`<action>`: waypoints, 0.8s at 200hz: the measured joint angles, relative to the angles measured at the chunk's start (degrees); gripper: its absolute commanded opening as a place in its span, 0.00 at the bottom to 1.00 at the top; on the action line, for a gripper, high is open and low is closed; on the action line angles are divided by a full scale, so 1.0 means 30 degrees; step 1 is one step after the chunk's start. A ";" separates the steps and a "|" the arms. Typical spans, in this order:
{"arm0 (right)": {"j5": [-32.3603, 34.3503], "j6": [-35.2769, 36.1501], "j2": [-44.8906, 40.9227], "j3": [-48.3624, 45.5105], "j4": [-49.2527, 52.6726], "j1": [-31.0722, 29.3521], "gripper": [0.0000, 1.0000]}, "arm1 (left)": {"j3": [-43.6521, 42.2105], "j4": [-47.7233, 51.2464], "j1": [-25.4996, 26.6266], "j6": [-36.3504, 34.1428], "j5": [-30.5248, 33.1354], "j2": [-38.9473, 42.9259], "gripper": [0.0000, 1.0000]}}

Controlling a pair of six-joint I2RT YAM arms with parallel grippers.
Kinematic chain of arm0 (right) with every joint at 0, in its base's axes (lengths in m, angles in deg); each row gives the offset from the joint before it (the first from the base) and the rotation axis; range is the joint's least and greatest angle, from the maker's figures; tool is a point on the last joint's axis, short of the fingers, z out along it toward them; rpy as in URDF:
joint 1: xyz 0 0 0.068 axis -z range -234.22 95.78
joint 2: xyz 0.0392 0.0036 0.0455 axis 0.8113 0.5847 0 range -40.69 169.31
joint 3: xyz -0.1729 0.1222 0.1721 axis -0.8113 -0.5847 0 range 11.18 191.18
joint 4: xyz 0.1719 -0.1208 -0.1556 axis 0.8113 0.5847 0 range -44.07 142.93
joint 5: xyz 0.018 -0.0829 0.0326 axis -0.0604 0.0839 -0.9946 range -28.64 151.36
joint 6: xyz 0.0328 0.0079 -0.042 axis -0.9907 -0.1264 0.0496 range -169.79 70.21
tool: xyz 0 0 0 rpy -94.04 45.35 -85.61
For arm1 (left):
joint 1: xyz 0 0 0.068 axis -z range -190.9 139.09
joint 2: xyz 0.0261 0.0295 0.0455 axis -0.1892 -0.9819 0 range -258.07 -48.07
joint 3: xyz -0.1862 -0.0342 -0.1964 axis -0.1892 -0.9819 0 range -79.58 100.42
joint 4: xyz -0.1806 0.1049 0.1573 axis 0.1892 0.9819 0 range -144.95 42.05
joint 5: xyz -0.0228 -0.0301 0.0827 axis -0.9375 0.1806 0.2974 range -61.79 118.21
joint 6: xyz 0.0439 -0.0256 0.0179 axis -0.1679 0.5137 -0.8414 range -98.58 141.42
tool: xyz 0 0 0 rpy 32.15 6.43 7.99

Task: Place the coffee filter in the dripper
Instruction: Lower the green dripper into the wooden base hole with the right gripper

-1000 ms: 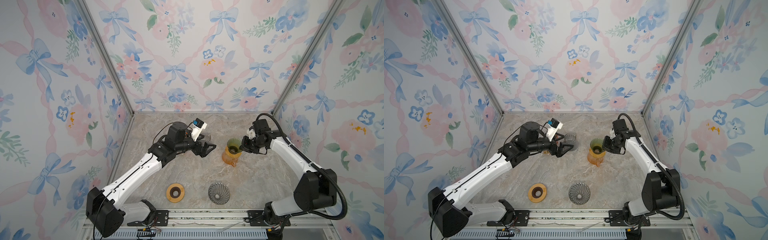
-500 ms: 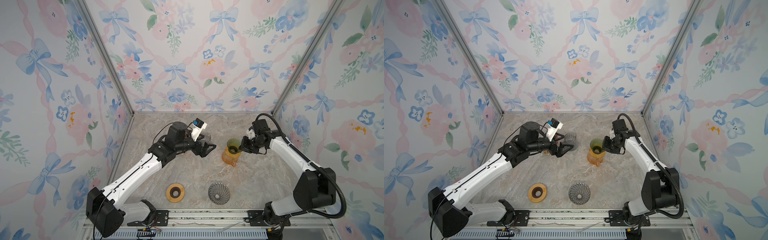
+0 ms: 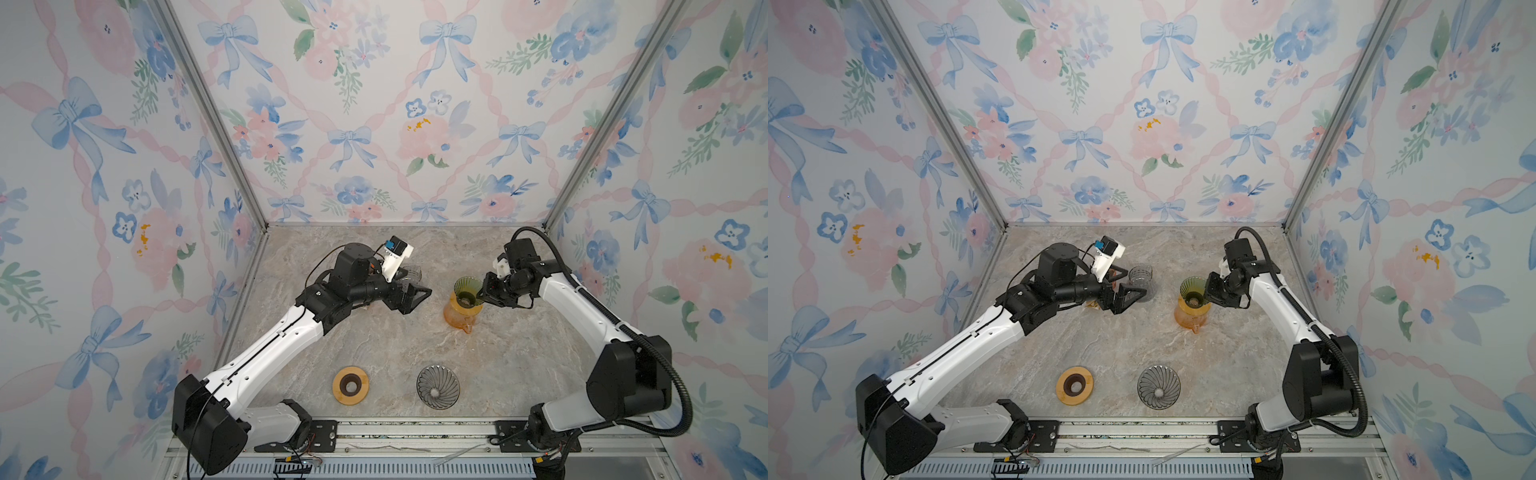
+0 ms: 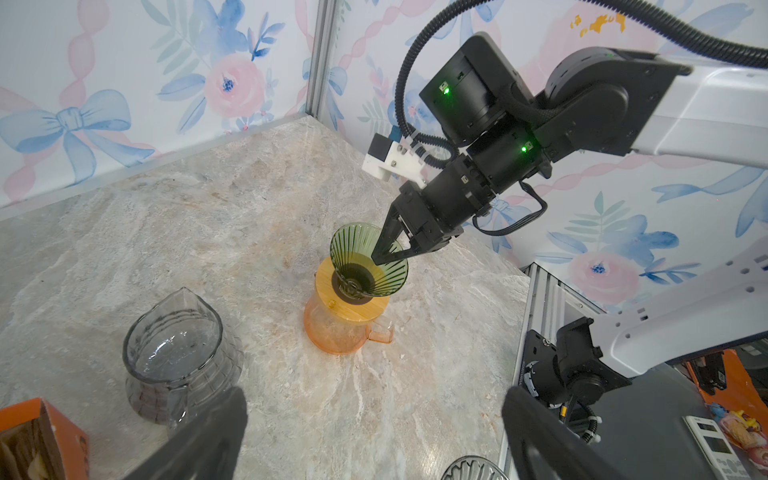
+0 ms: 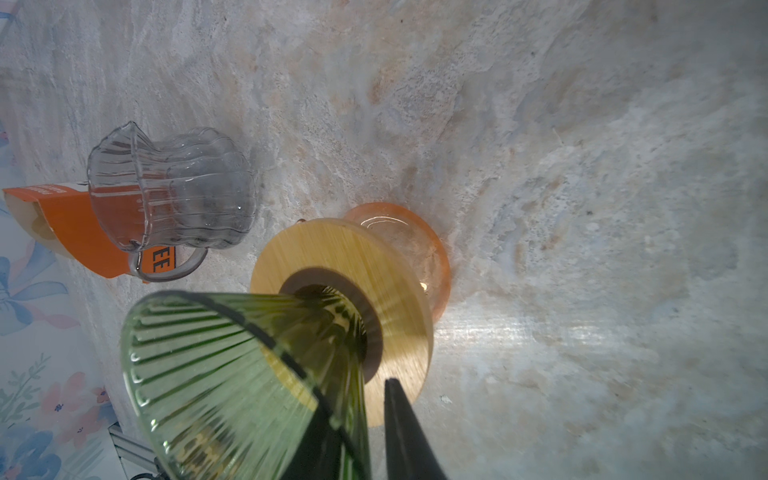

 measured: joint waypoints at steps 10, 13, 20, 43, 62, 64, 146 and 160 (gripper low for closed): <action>0.0007 0.0000 0.0000 0.0000 -0.0007 0.0000 0.23 | 0.0000 -0.0007 0.0000 0.0000 0.0000 0.0000 0.98; 0.0007 0.0007 0.0000 0.0000 0.0000 0.0000 0.23 | 0.0000 -0.0007 0.0000 0.0000 0.0000 0.0000 0.98; 0.0007 0.0000 0.0000 0.0007 0.0000 0.0000 0.23 | 0.0000 0.0000 0.0000 0.0000 0.0000 0.0000 0.98; 0.0007 0.0007 0.0000 0.0015 0.0000 0.0000 0.23 | 0.0000 0.0000 0.0000 0.0000 0.0000 0.0000 0.98; 0.0007 0.0007 0.0000 0.0015 0.0000 0.0000 0.23 | 0.0000 -0.0007 0.0000 0.0000 0.0000 0.0000 0.98; 0.0007 0.0007 0.0000 0.0015 0.0000 0.0000 0.23 | 0.0000 0.0000 0.0000 0.0007 0.0000 0.0000 0.98; 0.0095 0.0029 -0.0007 0.0379 0.0022 0.0000 0.17 | 0.0000 0.0000 -0.0102 0.0000 0.0000 0.0000 0.98; 0.0095 0.0022 -0.0007 0.0408 0.0022 0.0000 0.16 | 0.0000 -0.0007 -0.0102 0.0000 0.0000 0.0000 0.98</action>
